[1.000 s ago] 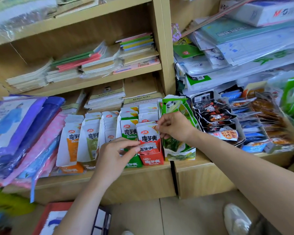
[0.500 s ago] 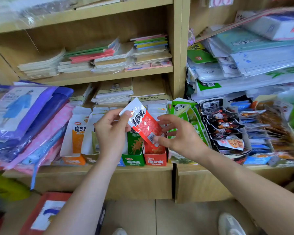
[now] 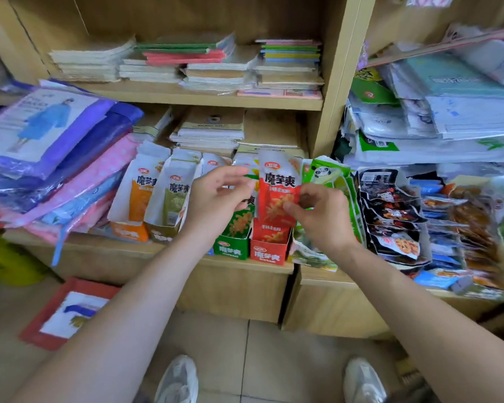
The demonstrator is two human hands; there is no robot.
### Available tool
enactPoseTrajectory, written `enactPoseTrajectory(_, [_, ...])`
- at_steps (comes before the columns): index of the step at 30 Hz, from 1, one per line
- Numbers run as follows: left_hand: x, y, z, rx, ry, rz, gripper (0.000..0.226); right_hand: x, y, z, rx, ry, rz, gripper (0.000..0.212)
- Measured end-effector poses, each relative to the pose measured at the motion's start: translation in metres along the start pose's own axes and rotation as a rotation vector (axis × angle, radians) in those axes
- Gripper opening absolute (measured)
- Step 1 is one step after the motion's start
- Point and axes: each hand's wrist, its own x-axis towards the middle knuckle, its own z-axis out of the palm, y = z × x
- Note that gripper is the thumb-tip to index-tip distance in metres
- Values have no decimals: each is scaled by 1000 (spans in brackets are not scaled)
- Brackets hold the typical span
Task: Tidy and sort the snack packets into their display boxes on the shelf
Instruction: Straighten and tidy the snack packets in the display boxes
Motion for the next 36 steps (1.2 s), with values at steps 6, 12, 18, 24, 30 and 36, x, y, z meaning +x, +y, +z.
enactPoseTrajectory(6, [11, -28, 2, 296, -102, 3, 35, 1, 19, 12, -278, -44, -43, 26])
enactPoseTrajectory(12, [21, -43, 5, 473, -106, 101, 15, -3, 25, 12, -400, -102, -63, 31])
enactPoseTrajectory(18, [20, -50, 10, 579, -143, 151, 22, -8, 25, 6, -256, -7, -284, 52])
enactPoseTrajectory(24, [11, -49, 8, 751, -175, 208, 27, -14, 34, 10, -396, -80, -346, 66])
enactPoseTrajectory(30, [3, -53, -9, 856, -247, 209, 73, -12, 32, -1, -515, -155, -316, 77])
enactPoseTrajectory(36, [-16, -53, -3, 966, -370, 222, 85, -19, 26, 0, -618, -392, -288, 108])
